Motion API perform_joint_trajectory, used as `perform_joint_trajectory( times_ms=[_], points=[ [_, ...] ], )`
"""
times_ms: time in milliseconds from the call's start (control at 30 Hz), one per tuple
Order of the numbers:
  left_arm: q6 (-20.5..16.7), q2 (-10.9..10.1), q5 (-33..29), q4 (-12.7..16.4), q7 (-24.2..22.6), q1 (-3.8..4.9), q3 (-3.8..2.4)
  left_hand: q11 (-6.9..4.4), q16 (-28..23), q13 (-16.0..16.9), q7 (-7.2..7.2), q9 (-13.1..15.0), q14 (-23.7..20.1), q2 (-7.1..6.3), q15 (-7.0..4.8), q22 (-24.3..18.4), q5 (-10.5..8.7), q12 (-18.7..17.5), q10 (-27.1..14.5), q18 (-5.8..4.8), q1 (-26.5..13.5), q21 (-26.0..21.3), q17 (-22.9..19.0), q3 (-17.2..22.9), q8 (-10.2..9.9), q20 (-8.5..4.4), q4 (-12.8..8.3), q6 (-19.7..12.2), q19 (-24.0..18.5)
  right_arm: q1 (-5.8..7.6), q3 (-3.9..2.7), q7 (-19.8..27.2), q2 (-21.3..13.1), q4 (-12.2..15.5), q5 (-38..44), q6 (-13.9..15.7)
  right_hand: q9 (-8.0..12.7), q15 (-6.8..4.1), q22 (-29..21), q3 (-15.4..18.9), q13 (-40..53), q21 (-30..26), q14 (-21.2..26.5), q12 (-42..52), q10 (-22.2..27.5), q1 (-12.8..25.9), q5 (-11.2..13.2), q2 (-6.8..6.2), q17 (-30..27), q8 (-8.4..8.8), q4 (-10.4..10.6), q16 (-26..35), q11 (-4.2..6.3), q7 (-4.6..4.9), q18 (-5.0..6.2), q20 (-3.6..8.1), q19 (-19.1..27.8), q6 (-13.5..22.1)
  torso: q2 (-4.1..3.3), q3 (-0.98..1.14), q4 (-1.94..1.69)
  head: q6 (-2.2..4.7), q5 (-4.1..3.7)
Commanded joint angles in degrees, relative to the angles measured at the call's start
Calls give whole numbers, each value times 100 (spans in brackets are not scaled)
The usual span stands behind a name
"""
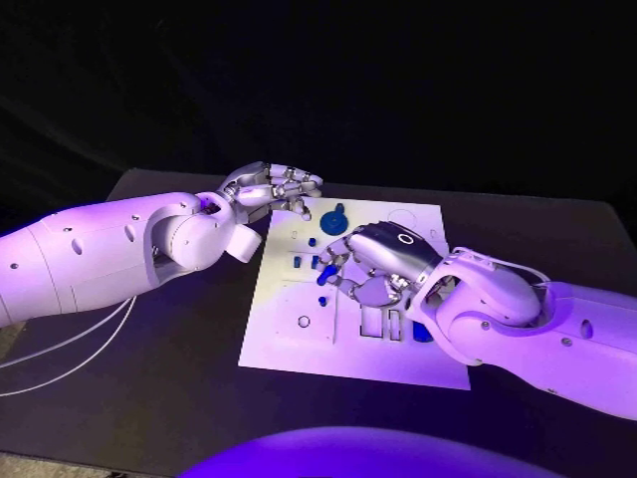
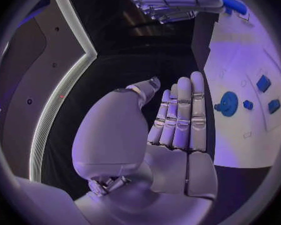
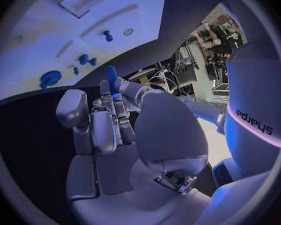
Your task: Assemble the parts on the task board
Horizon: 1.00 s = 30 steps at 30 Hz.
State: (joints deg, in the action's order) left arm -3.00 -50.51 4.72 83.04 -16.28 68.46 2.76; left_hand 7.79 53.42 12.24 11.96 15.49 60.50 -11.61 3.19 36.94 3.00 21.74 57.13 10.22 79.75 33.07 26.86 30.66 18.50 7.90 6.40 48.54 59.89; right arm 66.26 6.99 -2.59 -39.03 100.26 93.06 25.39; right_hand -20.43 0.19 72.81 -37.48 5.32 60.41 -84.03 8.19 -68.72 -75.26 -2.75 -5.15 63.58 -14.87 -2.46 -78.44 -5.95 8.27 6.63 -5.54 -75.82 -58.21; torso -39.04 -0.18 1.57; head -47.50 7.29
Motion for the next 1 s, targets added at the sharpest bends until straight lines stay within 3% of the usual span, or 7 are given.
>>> perform_joint_trajectory(
  times_ms=[33, 367, 667, 1000],
  points=[
    [58, 31, 10, -5, -84, -6, -4, -10, 12, 5, 3, -9, -25, 37, 6, -6, 4, 21, -50, 24, -17, -32, -1, -21, 41, 35, -1, -43, 22, -83, 22, 172, 178, -81, -45, -150, -126, -51, -5, -4, 8, -20, -81, -24, -183, 47, -24, 3, -17, -43, -14, -3, 174, 5, -35, -6, -3, -32, 1, -7, -10, -1, 36],
    [-3, 41, 9, -13, -117, -6, -4, -10, 12, 6, 2, -8, -27, 42, 6, -8, 4, 26, -49, 23, -16, -34, -2, -19, 46, 36, -1, -42, 22, -321, 96, 206, 592, -456, -48, -408, -128, -50, -13, -4, 7, -36, -81, -28, -183, 52, -25, 6, -18, -43, -12, -3, 172, 7, -32, -6, 5, -27, -6, -8, 4, -30, 145],
    [-19, 38, 8, -7, -123, -5, -4, -10, 12, 6, 2, -8, -27, 42, 6, -8, 4, 26, -49, 23, -16, -34, -2, -19, 46, 36, -1, -42, 22, -365, 120, 89, 690, -640, 62, -766, -141, -46, -27, 10, 8, -69, -75, -46, -183, 89, -24, 2, -50, -48, -2, 11, 166, 10, -26, -8, 20, -11, -7, -4, 4, -56, 157],
    [-26, 40, 8, 3, -141, -4, -4, -10, 12, 8, 2, -10, -35, 47, 8, -16, 4, 42, -55, 23, -27, -44, -2, -23, 59, 38, 7, -45, 22, -385, 141, -31, 751, -706, 213, -870, -144, -46, -19, 11, 9, -56, -77, -50, -184, 93, -26, 3, -39, -49, -2, 6, 167, 9, -29, -9, 14, -9, -4, 0, 3, -72, 168]
  ],
)
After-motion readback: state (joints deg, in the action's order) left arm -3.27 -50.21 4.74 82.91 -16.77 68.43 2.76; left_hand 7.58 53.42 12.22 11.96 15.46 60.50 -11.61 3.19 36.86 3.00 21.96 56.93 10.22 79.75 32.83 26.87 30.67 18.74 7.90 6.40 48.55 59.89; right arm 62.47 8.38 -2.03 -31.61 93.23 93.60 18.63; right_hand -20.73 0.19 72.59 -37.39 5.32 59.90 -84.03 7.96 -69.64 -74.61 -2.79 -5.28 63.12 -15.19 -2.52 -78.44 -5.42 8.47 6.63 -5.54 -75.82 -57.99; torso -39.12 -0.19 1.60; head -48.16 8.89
